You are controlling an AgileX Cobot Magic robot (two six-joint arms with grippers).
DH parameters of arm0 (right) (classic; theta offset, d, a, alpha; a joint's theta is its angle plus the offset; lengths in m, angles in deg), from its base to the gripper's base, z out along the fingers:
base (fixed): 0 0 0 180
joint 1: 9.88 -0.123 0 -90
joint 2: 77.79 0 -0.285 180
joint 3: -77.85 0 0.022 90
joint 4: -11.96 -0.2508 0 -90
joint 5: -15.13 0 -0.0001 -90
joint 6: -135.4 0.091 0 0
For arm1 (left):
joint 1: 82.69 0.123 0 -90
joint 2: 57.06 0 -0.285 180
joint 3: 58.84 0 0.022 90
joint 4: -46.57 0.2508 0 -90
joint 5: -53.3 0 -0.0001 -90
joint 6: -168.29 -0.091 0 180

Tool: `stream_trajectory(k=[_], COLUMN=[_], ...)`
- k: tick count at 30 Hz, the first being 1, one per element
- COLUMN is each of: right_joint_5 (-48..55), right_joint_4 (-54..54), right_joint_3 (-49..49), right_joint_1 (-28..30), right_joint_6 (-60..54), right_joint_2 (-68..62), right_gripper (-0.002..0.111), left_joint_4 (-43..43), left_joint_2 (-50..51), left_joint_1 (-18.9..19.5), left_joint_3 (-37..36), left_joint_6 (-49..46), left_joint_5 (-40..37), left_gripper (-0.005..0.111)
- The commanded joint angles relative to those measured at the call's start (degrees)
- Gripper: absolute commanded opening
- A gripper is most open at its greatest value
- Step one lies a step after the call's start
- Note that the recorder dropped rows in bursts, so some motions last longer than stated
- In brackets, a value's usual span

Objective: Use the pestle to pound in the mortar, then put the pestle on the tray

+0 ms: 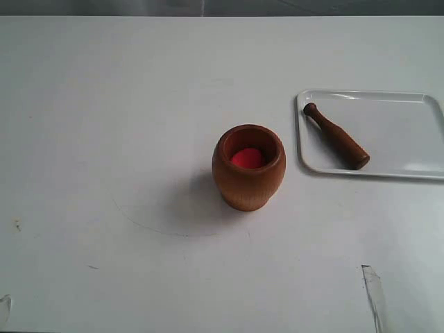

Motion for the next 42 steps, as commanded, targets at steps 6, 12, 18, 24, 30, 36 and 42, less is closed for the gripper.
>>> stream_trajectory(k=[6,12,18,24,30,36,42], right_joint_5=[-0.52,-0.52,-0.52,-0.52,-0.52,-0.52,-0.52], right_joint_4=[0.51,0.51,0.51,0.51,0.51,0.51,0.51], right_joint_3=[0.21,0.21,0.21,0.21,0.21,0.21,0.21], right_joint_1=[0.46,0.46,0.46,0.46,0.46,0.46,0.46], right_joint_6=[0.01,0.01,0.12,0.12,0.12,0.12,0.12], right_joint_2=[0.19,0.19,0.19,0.19,0.19,0.19,0.19], right_gripper=[0.0,0.0,0.0,0.0,0.0,0.0,0.0], left_joint_4=[-0.42,-0.42,-0.42,-0.42,-0.42,-0.42,-0.42], left_joint_2=[-0.07,-0.07,-0.07,-0.07,-0.07,-0.07,-0.07], left_joint_1=[-0.44,-0.44,-0.44,-0.44,-0.44,-0.44,-0.44], left_joint_3=[-0.03,-0.03,-0.03,-0.03,-0.03,-0.03,-0.03], left_joint_6=[0.47,0.47,0.47,0.47,0.47,0.47,0.47], left_joint_5=[0.17,0.17,0.17,0.17,0.17,0.17,0.17], left_gripper=[0.0,0.0,0.0,0.0,0.0,0.0,0.0])
